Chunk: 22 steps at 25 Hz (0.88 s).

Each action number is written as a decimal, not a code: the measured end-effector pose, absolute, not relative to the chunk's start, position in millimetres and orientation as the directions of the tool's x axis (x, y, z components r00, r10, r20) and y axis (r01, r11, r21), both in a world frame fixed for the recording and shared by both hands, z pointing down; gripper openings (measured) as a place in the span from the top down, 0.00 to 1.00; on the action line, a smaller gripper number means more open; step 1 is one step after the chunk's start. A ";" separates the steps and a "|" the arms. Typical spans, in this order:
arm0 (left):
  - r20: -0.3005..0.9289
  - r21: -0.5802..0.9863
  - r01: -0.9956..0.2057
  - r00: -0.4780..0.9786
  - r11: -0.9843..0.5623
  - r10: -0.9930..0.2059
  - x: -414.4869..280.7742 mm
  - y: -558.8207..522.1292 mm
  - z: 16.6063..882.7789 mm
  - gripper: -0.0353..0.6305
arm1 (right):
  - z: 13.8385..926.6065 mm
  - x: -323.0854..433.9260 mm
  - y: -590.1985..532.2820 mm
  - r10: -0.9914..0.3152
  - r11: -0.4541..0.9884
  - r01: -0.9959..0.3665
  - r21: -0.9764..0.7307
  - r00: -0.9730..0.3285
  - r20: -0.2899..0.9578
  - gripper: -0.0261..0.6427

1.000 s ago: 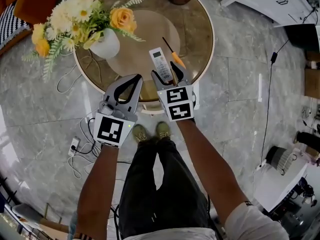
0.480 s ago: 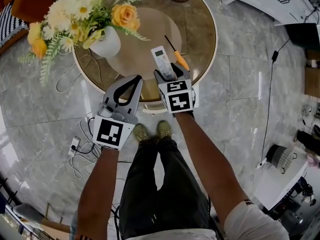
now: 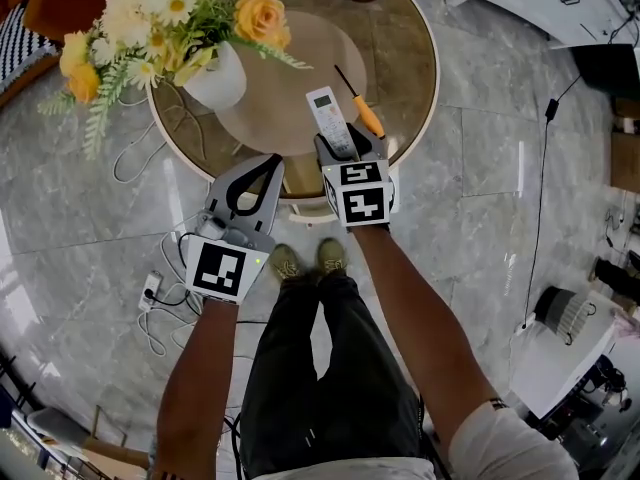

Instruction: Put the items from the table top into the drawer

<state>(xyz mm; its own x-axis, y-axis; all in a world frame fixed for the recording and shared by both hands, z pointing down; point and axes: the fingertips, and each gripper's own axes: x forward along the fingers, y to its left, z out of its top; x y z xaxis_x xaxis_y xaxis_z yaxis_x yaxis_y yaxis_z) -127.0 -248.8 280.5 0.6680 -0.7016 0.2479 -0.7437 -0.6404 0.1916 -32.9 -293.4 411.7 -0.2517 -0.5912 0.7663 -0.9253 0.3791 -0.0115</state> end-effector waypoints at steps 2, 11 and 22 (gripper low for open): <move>0.248 0.193 -0.743 0.669 -0.640 -0.701 -128.3 -247.4 280.6 0.95 | 407.2 -33.8 -292.8 -0.604 0.372 -0.928 -0.017 -0.256 0.755 0.62; 0.240 0.191 -0.746 0.666 -0.638 -0.706 -123.3 -242.4 280.5 0.95 | 371.9 -41.2 -283.4 -0.661 0.399 -0.917 -0.006 -0.291 0.692 0.62; 0.235 0.186 -0.771 0.636 -0.608 -0.735 -106.7 -204.8 273.6 0.95 | 327.9 -36.2 -230.1 -0.700 0.436 -0.900 -0.010 -0.347 0.624 0.62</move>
<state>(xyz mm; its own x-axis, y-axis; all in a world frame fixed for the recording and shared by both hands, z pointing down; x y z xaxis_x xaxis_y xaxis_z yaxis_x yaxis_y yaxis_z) -106.7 -204.8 273.6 0.6363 -0.7347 0.2354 -0.7714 -0.6085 0.1862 -36.2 -230.1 327.9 -0.3468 -0.7003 0.6240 -0.8997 0.4364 -0.0103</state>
